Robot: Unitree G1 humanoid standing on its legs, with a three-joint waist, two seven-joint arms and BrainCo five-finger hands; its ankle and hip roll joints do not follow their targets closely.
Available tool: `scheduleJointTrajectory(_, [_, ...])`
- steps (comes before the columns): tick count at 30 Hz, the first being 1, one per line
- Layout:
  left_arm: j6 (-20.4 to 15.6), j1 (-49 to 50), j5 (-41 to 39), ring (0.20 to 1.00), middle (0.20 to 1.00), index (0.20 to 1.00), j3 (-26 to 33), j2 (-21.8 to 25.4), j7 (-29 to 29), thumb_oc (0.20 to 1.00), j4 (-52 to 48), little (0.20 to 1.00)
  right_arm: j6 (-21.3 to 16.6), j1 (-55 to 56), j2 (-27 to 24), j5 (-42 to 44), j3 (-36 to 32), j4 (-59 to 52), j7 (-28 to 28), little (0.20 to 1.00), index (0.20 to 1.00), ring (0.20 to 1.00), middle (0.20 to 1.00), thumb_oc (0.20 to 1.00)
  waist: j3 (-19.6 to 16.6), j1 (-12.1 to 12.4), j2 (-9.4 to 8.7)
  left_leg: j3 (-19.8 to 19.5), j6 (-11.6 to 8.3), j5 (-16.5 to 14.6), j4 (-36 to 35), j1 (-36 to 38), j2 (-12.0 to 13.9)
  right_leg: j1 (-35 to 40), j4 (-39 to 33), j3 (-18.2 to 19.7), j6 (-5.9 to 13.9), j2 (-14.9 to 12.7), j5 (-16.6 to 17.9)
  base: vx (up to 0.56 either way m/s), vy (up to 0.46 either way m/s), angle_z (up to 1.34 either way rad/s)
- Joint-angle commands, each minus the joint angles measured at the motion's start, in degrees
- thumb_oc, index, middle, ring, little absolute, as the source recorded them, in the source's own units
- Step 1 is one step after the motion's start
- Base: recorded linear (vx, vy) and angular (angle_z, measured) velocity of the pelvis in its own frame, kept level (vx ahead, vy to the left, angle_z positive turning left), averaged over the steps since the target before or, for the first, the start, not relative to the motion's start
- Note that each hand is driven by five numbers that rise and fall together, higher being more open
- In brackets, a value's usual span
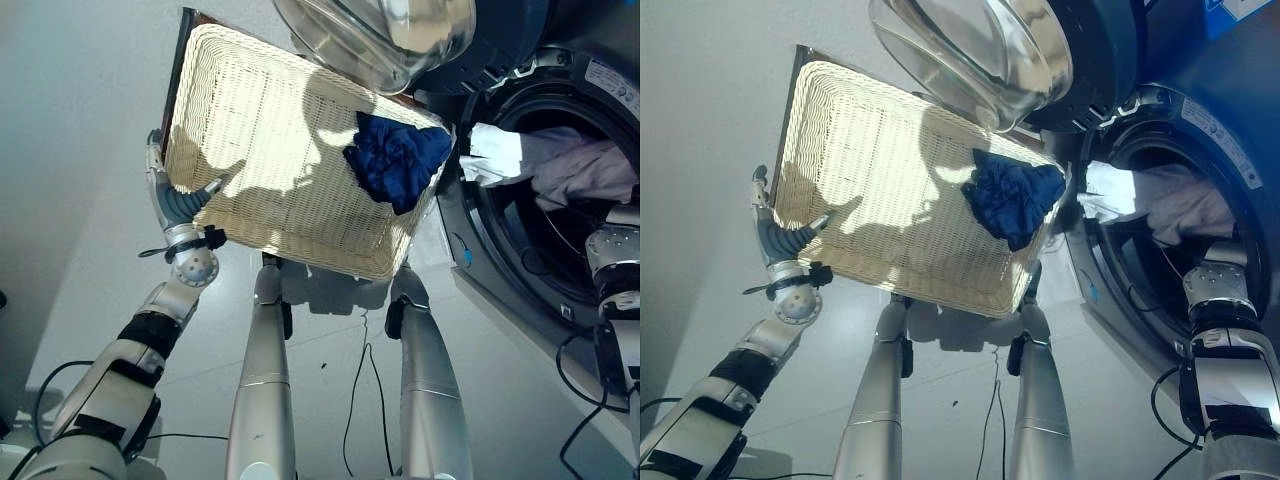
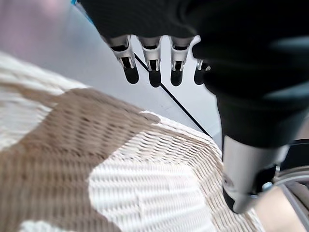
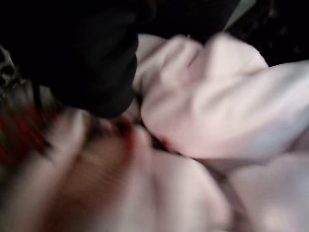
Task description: Put the clothes into the washing machine.
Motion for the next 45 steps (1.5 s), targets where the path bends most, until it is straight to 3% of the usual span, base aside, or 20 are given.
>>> scheduleJointTrajectory(1, [-2.0,-2.0,-1.2,1.0,1.0,1.0,2.7,3.1,-2.3,1.0,1.0,1.0,2.7,2.2,-20.2,-2.7,-5.1,-0.4,2.1,1.0,1.0,1.0,1.0,1.0,-1.2,-3.1,-5.47,-2.0,4.57,-0.9,1.9,0.2,-4.1,4.5,-2.9,-5.6,1.72,3.6,3.7,0.04,-0.051,0.0])
scheduleJointTrajectory(2, [-2.2,-2.7,-0.7,1.0,1.0,1.0,2.7,3.0,-3.2,1.0,1.4,1.0,9.1,2.4,-20.0,0.1,-3.7,3.7,6.9,1.0,1.0,1.0,1.0,1.0,-1.2,-2.6,-5.47,-2.2,4.68,-0.8,1.9,0.1,-4.5,4.5,-3.2,-5.8,1.71,3.4,3.8,0.02,-0.041,0.02])
scheduleJointTrajectory(4, [-2.4,-3.2,-0.3,1.0,1.0,1.0,2.5,3.0,-3.5,1.0,1.5,1.0,13.2,2.2,-20.0,0.8,-2.3,6.5,9.8,1.0,1.0,1.0,1.0,1.0,-1.2,-2.3,-5.37,-2.2,4.7,-0.7,1.7,0.0,-4.6,4.5,-3.3,-6.1,1.74,3.3,3.9,0.02,-0.055,0.08])
scheduleJointTrajectory(5, [-2.3,-3.5,0.1,1.0,1.0,1.0,2.1,2.8,-3.6,1.0,1.3,1.0,18.8,1.9,-19.5,-3.1,0.1,9.2,13.5,1.0,1.0,1.0,1.0,1.0,-1.2,-2.0,-5.07,-2.4,4.75,-0.5,1.3,-0.1,-4.9,4.5,-3.6,-6.4,1.75,3.1,4.1,0.03,-0.069,0.15])
scheduleJointTrajectory(7, [-1.5,-4.4,0.3,1.0,1.0,1.0,1.6,2.7,-4.0,1.0,0.7,1.0,23.4,1.1,-18.0,-2.0,3.8,10.6,15.1,1.0,1.0,1.0,1.0,1.0,-1.2,-1.5,-4.74,-2.7,4.88,-0.4,1.2,-0.4,-5.5,4.1,-3.8,-6.7,1.74,2.9,4.4,0.03,-0.068,0.16])
scheduleJointTrajectory(11, [-0.4,-6.6,-0.2,1.0,1.0,1.0,-0.2,2.5,-4.4,1.0,0.8,1.0,29.7,-2.2,-16.2,-12.1,9.8,13.6,12.8,1.0,1.0,1.0,1.0,1.0,-1.2,-0.9,-4.21,-3.0,5.26,-0.6,1.3,-0.8,-6.3,3.7,-4.1,-7.2,1.77,2.7,4.7,0.01,-0.057,0.07])
scheduleJointTrajectory(12, [-0.3,-6.9,-0.2,1.0,1.0,1.0,-0.2,2.5,-4.5,1.0,0.8,1.0,31.9,-2.8,-15.9,-17.2,11.2,14.0,10.9,1.0,1.0,1.0,1.0,1.0,-1.2,-0.8,-4.16,-3.0,5.24,-0.7,1.5,-1.0,-6.4,3.5,-4.0,-7.3,1.85,2.6,4.7,0.0,-0.029,0.09])
scheduleJointTrajectory(13, [0.0,-8.0,0.1,1.0,1.0,1.0,-1.5,1.8,-4.2,1.0,0.6,1.0,39.4,-6.7,-15.5,-35.6,18.0,15.3,8.0,1.0,1.0,1.0,1.0,1.0,-1.2,-0.4,-3.77,-3.2,5.46,-0.6,1.7,-1.7,-6.6,3.0,-4.0,-7.5,1.86,2.4,5.0,0.0,-0.032,0.07])
scheduleJointTrajectory(14, [0.3,-8.4,0.4,1.0,1.0,1.0,-2.1,1.5,-4.1,1.0,0.4,1.0,40.5,-8.0,-15.3,-37.7,19.5,15.9,7.9,1.0,1.0,1.0,1.0,1.0,-1.2,-0.2,-3.58,-3.3,5.53,-0.6,1.8,-1.8,-6.7,2.9,-4.0,-7.7,1.95,2.3,4.9,0.0,-0.034,0.05])
scheduleJointTrajectory(19, [0.1,-10.4,0.6,1.0,1.0,1.0,-3.4,0.7,-6.2,1.0,-0.1,1.0,41.6,-14.2,-12.9,-47.7,25.7,14.7,5.8,1.0,1.0,1.0,1.0,1.0,-1.2,0.1,-2.47,-3.1,5.81,-0.5,1.5,-2.6,-7.0,2.2,-4.0,-8.0,2.1,2.0,4.8,-0.01,0.022,0.04])
scheduleJointTrajectory(29, [-0.8,-11.1,1.3,1.0,1.0,1.0,-4.5,-1.9,-6.8,1.0,0.7,1.0,33.2,-7.0,-5.3,-61.0,24.7,-1.8,-0.6,1.0,1.0,1.0,1.0,1.0,-1.2,-1.4,-0.94,-1.1,5.81,-0.5,1.1,-3.1,-7.0,0.5,-3.3,-7.0,2.31,1.8,4.1,-0.02,0.058,0.01])
scheduleJointTrajectory(37, [-0.9,-11.1,2.9,1.0,1.0,1.0,-3.8,-4.6,-6.1,1.0,1.9,1.0,32.7,1.4,1.7,-67.7,24.8,-12.7,0.6,1.0,1.0,1.0,1.0,1.0,-1.2,-2.9,-0.39,0.3,5.51,-0.3,0.8,-3.6,-6.7,-1.0,-2.5,-5.8,2.08,2.0,3.5,-0.01,0.065,-0.03])
scheduleJointTrajectory(45, [-2.0,-10.6,4.8,1.0,1.0,1.0,-2.6,-7.6,-3.8,1.0,3.5,1.0,28.3,8.3,9.0,-72.5,25.3,-17.2,1.5,1.0,1.0,1.0,1.0,1.0,-1.2,-4.0,0.27,1.6,5.16,0.3,0.5,-4.0,-6.3,-2.2,-1.8,-4.5,1.47,2.6,3.0,-0.01,0.043,-0.05])
